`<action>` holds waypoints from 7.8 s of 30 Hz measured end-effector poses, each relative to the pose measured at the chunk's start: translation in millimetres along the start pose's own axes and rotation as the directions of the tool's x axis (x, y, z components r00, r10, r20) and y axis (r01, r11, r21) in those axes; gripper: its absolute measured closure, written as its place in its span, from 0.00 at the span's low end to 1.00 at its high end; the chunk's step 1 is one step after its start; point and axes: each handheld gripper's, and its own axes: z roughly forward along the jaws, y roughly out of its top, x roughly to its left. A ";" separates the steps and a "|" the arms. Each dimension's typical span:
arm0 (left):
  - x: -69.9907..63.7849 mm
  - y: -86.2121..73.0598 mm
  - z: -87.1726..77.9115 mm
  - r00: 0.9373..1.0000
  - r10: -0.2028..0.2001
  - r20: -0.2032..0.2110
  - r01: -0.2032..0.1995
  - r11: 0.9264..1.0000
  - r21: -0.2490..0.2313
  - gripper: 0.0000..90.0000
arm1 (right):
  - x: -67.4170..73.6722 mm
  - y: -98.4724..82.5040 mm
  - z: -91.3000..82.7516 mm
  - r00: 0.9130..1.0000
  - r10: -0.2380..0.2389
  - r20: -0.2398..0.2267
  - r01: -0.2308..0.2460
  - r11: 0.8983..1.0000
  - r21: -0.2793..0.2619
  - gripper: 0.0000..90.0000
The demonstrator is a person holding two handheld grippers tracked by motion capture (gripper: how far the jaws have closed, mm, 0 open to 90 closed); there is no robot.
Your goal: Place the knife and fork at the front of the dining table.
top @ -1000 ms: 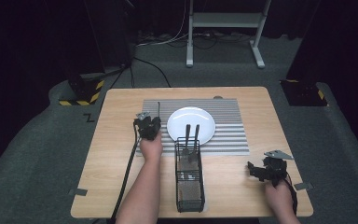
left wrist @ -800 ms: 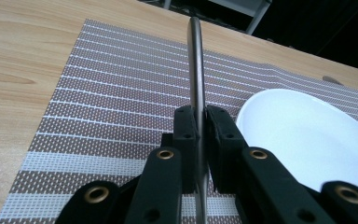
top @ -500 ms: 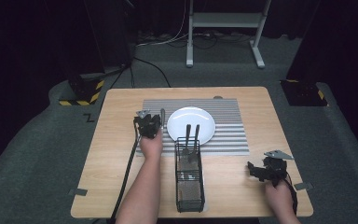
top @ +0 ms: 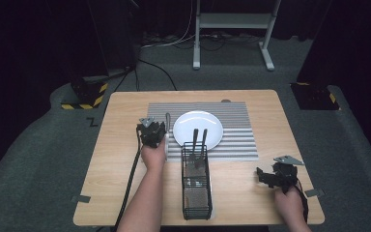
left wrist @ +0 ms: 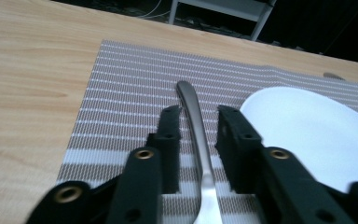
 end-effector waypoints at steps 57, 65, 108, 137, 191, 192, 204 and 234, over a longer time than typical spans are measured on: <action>76.5 -87.5 -145.7 0.969 0.246 -0.018 -0.232 0.935 0.270 0.12 | 8.3 -3.5 -17.2 0.997 -0.070 0.039 0.074 0.989 -0.131 0.14; 76.7 -87.3 -145.2 0.967 0.255 -0.010 -0.243 0.931 0.274 0.10 | 25.3 1.8 -39.8 0.994 -0.102 0.032 0.107 0.945 -0.308 0.14; 77.0 -87.2 -144.9 0.966 0.259 0.000 -0.249 0.928 0.277 0.09 | 169.0 101.7 -51.3 0.949 -0.228 -0.217 0.070 0.824 -0.562 0.66; 77.0 -87.3 -145.2 0.965 0.261 0.001 -0.251 0.928 0.276 0.09 | 184.4 107.5 -27.2 0.939 -0.196 -0.283 0.023 0.855 -0.518 0.89; 76.9 -87.5 -145.5 0.966 0.259 0.002 -0.250 0.928 0.276 0.09 | 159.5 127.4 -151.2 0.926 -0.241 -0.290 -0.085 0.617 -0.782 0.98; 76.9 -87.5 -145.5 0.966 0.259 0.002 -0.250 0.928 0.276 0.09 | 155.1 127.1 -150.7 0.931 -0.235 -0.281 -0.080 0.617 -0.783 0.98; 76.9 -87.5 -145.5 0.966 0.260 0.002 -0.250 0.928 0.276 0.09 | 108.4 105.4 -101.7 0.967 -0.134 -0.215 -0.062 0.695 -0.716 0.98; 76.9 -87.8 -146.0 0.966 0.260 0.005 -0.251 0.928 0.276 0.09 | 87.9 116.0 14.7 0.982 -0.053 -0.183 -0.049 0.859 -0.509 0.98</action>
